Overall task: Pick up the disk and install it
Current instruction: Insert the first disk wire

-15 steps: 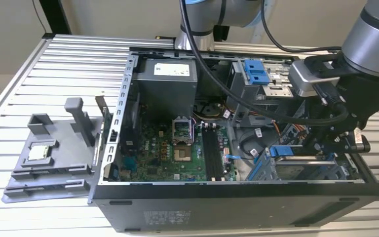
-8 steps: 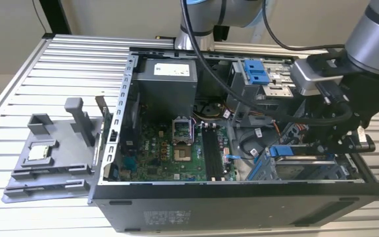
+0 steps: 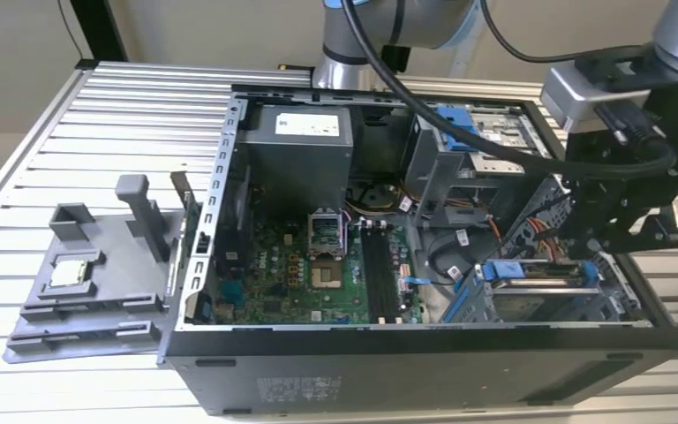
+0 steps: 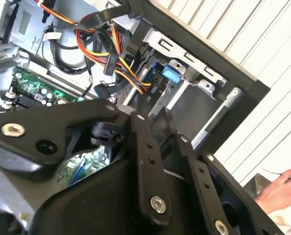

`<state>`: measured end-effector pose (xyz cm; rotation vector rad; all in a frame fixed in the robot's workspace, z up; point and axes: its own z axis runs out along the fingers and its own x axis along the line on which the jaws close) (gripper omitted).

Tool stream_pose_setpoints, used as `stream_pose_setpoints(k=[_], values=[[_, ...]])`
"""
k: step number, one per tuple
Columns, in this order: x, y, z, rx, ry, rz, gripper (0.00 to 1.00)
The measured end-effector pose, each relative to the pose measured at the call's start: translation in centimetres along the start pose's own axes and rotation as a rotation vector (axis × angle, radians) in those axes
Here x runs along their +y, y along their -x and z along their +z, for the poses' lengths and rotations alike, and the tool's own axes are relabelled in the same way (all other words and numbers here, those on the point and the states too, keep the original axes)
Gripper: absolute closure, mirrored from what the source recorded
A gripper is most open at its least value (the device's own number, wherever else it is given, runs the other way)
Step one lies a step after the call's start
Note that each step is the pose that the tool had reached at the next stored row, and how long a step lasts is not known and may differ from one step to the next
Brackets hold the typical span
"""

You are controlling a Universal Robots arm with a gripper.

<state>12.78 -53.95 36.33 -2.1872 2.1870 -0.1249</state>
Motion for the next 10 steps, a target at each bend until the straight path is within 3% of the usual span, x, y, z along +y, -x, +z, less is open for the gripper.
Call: stream_pose_setpoints(k=[6, 10], values=[[-0.01, 0.04, -0.06, 0.0002, -0.0005, -0.003, 1.00], [-0.01, 0.09, -0.06, -0.0034, -0.0114, -0.043, 1.00]])
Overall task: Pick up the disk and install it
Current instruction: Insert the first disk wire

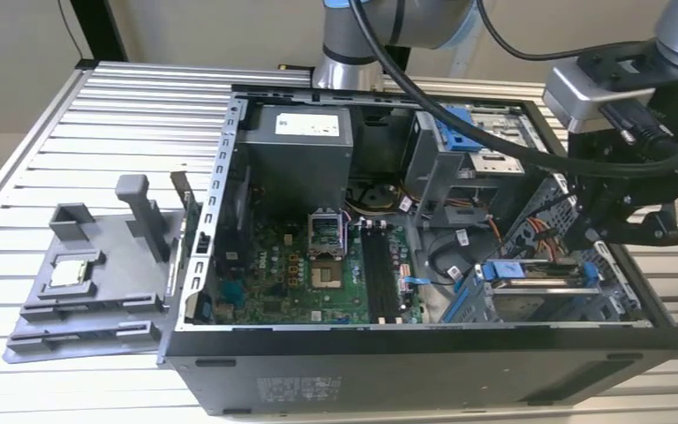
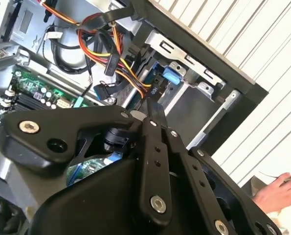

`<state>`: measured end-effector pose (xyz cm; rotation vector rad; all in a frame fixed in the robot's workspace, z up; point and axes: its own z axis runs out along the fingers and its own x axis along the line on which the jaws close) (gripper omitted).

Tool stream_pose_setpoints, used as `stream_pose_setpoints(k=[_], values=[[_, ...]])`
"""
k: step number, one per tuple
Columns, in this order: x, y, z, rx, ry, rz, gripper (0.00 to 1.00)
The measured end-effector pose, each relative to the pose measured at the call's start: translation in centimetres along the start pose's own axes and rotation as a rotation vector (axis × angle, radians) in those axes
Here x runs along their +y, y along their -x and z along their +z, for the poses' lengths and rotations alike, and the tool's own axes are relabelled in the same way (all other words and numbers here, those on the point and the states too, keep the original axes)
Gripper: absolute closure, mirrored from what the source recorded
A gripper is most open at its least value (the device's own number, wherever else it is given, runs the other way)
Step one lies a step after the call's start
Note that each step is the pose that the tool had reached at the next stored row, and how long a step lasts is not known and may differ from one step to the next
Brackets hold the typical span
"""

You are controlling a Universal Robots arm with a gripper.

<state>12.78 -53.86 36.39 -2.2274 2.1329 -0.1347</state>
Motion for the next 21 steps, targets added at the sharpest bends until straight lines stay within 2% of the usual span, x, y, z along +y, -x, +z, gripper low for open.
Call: stream_pose_setpoints(k=[2, 21], values=[[-0.03, 0.00, 0.00, -0.0020, -0.0044, -0.019, 1.00], [-0.05, 0.00, 0.01, -0.0046, -0.0050, -0.035, 1.00]])
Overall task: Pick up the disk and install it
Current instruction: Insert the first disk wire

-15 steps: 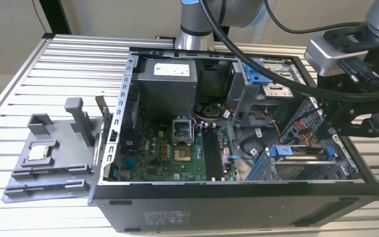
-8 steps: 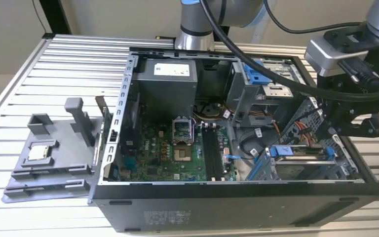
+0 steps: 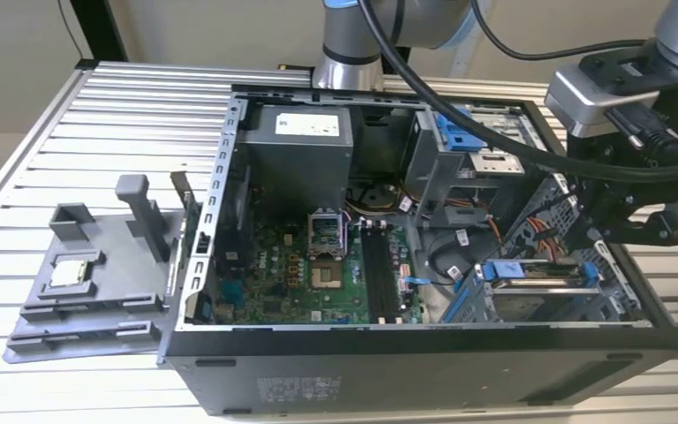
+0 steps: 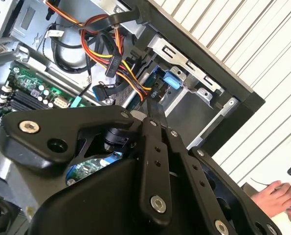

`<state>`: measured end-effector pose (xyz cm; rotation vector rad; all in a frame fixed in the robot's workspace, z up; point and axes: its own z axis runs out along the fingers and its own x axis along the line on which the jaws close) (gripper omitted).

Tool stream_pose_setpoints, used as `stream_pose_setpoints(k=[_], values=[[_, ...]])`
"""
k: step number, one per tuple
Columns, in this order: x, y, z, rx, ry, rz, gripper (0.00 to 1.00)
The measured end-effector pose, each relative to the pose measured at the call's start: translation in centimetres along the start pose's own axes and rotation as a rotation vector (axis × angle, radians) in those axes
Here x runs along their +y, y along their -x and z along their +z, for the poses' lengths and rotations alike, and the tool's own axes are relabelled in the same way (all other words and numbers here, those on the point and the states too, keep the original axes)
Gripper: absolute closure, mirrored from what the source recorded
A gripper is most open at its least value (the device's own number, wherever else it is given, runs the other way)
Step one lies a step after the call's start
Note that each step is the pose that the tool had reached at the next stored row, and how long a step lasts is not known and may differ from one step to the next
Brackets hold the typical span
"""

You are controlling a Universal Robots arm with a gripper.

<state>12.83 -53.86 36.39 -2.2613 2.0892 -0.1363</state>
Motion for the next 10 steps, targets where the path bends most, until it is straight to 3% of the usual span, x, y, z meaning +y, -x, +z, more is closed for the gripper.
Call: stream_pose_setpoints(k=[4, 5, 10], values=[[0.00, 0.00, 0.00, -0.0001, 0.0000, -0.001, 1.00], [0.00, 0.00, 0.00, -0.0001, 0.0000, -0.001, 0.00], [0.00, 0.02, 0.01, -0.0010, -0.0002, -0.008, 0.00]])
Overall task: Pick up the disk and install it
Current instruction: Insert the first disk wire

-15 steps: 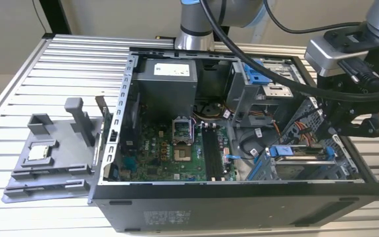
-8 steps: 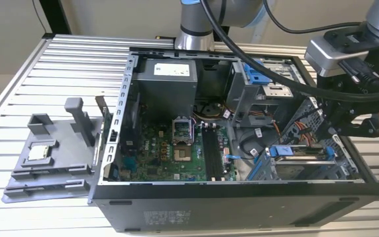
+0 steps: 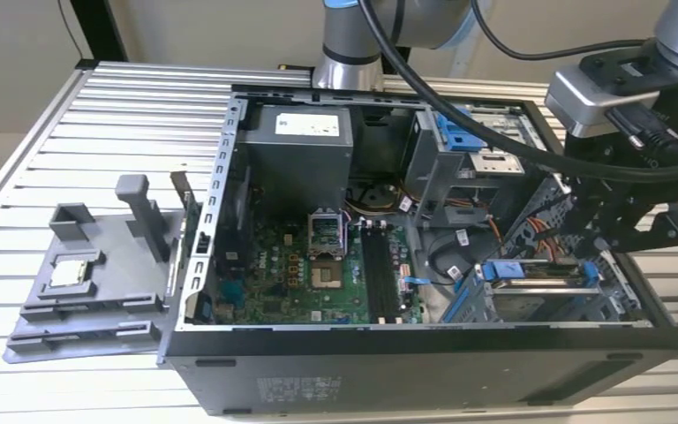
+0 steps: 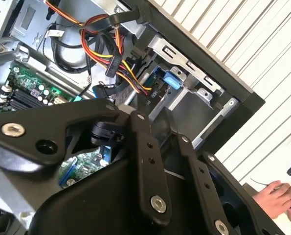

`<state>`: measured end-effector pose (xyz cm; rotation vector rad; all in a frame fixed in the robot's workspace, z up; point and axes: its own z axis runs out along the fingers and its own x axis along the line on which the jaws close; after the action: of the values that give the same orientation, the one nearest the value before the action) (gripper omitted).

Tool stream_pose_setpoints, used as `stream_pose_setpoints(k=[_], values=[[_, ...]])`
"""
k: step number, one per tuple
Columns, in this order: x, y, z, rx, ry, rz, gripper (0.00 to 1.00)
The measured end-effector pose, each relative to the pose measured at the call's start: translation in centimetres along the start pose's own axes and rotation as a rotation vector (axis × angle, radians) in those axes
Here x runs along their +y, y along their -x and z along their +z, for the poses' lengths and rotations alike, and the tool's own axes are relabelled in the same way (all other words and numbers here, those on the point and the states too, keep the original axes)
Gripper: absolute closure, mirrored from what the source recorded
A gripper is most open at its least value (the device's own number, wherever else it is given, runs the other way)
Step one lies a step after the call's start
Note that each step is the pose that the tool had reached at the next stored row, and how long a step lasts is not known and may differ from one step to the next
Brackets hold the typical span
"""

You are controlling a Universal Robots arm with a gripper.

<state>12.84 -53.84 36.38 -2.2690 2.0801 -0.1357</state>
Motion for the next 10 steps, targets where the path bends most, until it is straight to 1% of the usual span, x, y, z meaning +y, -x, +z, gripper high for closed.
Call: stream_pose_setpoints(k=[3, 4, 5, 6, 7, 9, 10], values=[[0.00, 0.01, -0.01, -0.0044, -0.0035, -0.049, 0.00], [0.00, 0.02, -0.02, -0.0057, -0.0059, -0.065, 0.00], [0.00, 0.02, -0.01, -0.0069, -0.0099, -0.079, 0.00], [0.00, 0.02, 0.00, -0.0079, -0.0154, -0.093, 0.00], [0.00, 0.02, 0.00, -0.0084, -0.0224, -0.105, 0.00], [0.00, 0.01, 0.01, -0.0091, -0.0422, -0.129, 0.00], [0.00, 0.01, 0.01, -0.0090, -0.0541, -0.140, 0.00]])
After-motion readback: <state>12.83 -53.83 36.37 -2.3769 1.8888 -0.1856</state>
